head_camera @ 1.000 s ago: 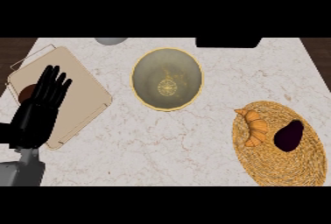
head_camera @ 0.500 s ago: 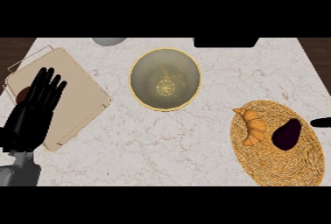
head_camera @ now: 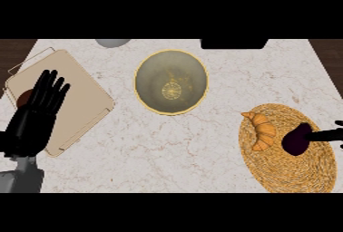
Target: Pick the eggplant from the placemat and place it in the bowl
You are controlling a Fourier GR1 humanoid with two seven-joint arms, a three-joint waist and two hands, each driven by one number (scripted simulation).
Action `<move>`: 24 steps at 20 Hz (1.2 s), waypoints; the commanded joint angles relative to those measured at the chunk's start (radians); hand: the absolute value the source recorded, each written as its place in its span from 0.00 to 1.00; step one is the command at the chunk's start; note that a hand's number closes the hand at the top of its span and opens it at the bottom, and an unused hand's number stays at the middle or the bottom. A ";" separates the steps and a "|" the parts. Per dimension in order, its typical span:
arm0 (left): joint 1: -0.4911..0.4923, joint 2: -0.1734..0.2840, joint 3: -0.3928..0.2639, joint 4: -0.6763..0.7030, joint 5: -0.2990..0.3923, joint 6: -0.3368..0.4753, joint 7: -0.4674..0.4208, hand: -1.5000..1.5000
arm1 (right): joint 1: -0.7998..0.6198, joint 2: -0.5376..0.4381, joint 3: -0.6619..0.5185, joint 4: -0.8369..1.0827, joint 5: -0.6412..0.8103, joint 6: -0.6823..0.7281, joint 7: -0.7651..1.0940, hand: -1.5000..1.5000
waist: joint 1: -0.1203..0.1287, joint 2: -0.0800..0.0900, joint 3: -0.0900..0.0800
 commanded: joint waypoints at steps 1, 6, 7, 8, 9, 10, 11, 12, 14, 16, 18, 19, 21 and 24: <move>0.007 -0.035 -0.002 0.022 -0.036 -0.004 -0.021 0.50 | -0.058 0.043 -0.013 0.085 0.074 -0.025 -0.003 0.00 | 0.005 0.002 0.000; -0.075 -0.003 0.045 0.030 -0.005 -0.024 0.048 0.50 | -0.049 0.066 -0.026 0.094 0.073 0.017 0.029 0.00 | 0.003 0.001 0.000; 0.042 -0.035 0.001 -0.093 -0.034 0.000 0.063 0.50 | -0.054 0.096 -0.021 0.155 0.100 0.001 -0.039 0.00 | 0.009 0.001 0.001; -0.024 -0.002 0.066 0.027 0.002 -0.058 0.019 0.50 | -0.050 0.059 -0.056 0.213 0.088 0.062 -0.099 0.00 | 0.005 0.002 0.001; 0.032 -0.033 0.041 -0.037 -0.014 -0.055 0.022 0.50 | -0.028 0.086 -0.054 0.144 0.097 0.040 -0.058 0.00 | 0.004 0.001 0.000; 0.000 -0.032 0.045 -0.022 -0.030 -0.044 0.032 0.50 | -0.045 0.093 -0.054 0.148 0.104 0.043 -0.033 0.00 | 0.003 0.001 0.000; 0.010 -0.043 0.034 0.017 -0.060 -0.046 -0.012 0.50 | -0.067 0.096 -0.049 0.123 0.093 0.049 0.011 0.00 | 0.003 0.001 0.000; 0.001 -0.046 0.052 0.029 -0.034 -0.054 -0.014 0.50 | -0.031 0.126 -0.045 0.168 0.109 0.037 -0.072 0.00 | 0.003 0.001 0.000; -0.048 -0.043 0.050 0.026 -0.050 -0.031 0.042 0.50 | -0.084 0.121 -0.069 0.205 0.117 0.044 -0.059 0.00 | 0.004 0.001 0.000; -0.034 -0.048 0.046 0.002 -0.049 -0.038 0.037 0.50 | -0.036 0.118 -0.053 0.099 0.106 0.054 0.017 0.00 | -0.001 0.000 0.000; -0.042 -0.058 0.029 -0.052 -0.062 0.003 0.080 0.50 | -0.083 0.108 -0.072 0.333 0.126 0.106 -0.162 1.00 | 0.010 0.003 0.001; -0.001 -0.075 0.023 -0.011 -0.078 -0.027 0.013 0.50 | -0.091 0.106 -0.055 0.261 0.139 0.097 -0.094 1.00 | 0.006 0.002 0.000; -0.029 -0.071 0.023 0.024 -0.074 -0.031 0.012 0.50 | -0.098 0.118 -0.003 0.303 0.187 0.131 -0.207 1.00 | 0.011 0.005 0.001; -0.055 -0.045 0.061 0.070 -0.045 -0.070 0.000 0.50 | -0.088 0.089 0.008 0.288 0.211 0.165 -0.220 1.00 | 0.003 0.004 0.001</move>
